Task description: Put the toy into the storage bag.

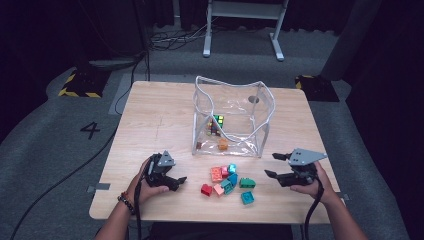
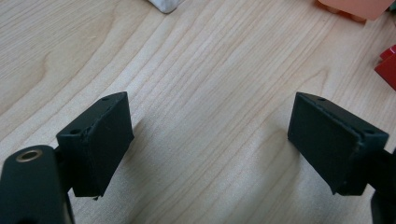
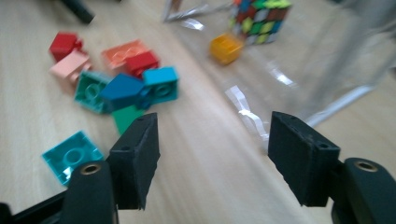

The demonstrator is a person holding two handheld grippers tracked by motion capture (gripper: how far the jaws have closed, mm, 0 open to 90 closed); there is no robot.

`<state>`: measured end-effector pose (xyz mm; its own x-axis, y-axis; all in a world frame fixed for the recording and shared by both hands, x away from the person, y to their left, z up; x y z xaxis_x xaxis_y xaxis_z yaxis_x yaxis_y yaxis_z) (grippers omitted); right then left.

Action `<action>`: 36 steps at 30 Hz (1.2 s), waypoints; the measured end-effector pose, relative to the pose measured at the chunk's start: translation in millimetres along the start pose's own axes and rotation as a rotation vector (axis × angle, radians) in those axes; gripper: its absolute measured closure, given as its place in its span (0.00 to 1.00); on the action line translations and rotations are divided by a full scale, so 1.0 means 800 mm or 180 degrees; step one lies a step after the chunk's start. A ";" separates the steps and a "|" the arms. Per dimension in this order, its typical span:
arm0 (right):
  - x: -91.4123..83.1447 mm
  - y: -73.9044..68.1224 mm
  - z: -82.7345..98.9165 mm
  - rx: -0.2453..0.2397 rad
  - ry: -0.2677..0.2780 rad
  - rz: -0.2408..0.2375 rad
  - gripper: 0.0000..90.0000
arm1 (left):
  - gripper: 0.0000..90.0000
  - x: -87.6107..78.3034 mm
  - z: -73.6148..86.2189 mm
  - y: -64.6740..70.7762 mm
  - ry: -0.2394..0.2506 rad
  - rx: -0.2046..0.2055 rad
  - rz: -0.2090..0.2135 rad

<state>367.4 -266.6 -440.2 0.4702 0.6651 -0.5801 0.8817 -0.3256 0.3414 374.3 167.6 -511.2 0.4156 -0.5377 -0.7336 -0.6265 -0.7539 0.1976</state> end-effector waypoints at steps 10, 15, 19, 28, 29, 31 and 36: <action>0.050 -0.032 0.003 -0.0010 -0.0047 -0.0536 0.42 | 0.16 0.000 0.000 0.000 0.0003 -0.0006 -0.0001; 0.062 -0.036 0.001 0.0005 -0.0033 -0.0669 0.51 | 0.16 0.000 0.000 0.000 -0.0004 -0.0020 0.0012; 0.073 -0.037 0.004 0.0019 -0.0025 -0.0809 0.56 | 0.16 0.000 0.000 0.000 -0.0003 -0.0006 0.0008; 0.091 -0.036 0.005 -0.0043 -0.0162 -0.0856 0.66 | 0.16 0.000 0.000 0.000 0.0004 -0.0010 -0.0001; 0.093 -0.035 0.006 -0.0057 -0.0173 -0.0854 0.69 | 0.16 0.000 0.000 0.000 -0.0002 0.0000 -0.0001; 0.095 -0.034 0.008 -0.0039 -0.0184 -0.0832 0.73 | 0.16 0.000 0.000 0.000 -0.0007 -0.0022 0.0012; 0.092 -0.031 0.014 0.0050 -0.0146 -0.0807 0.74 | 0.16 0.000 0.000 0.000 0.0003 -0.0017 0.0008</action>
<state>380.4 -216.7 -499.8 0.2351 0.6957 -0.6788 0.9720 -0.1630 0.1695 374.1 167.3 -511.5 0.4147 -0.5398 -0.7325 -0.6240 -0.7546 0.2029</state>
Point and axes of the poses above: each handheld gripper's, and its own axes: x roughly forward along the jaws, z roughly out of its underside, y roughly to its right, the point moved 1 cm from there along x, roughly forward along the jaws, and after that the axes turned 15 degrees about -x, right-handed, at the moved point
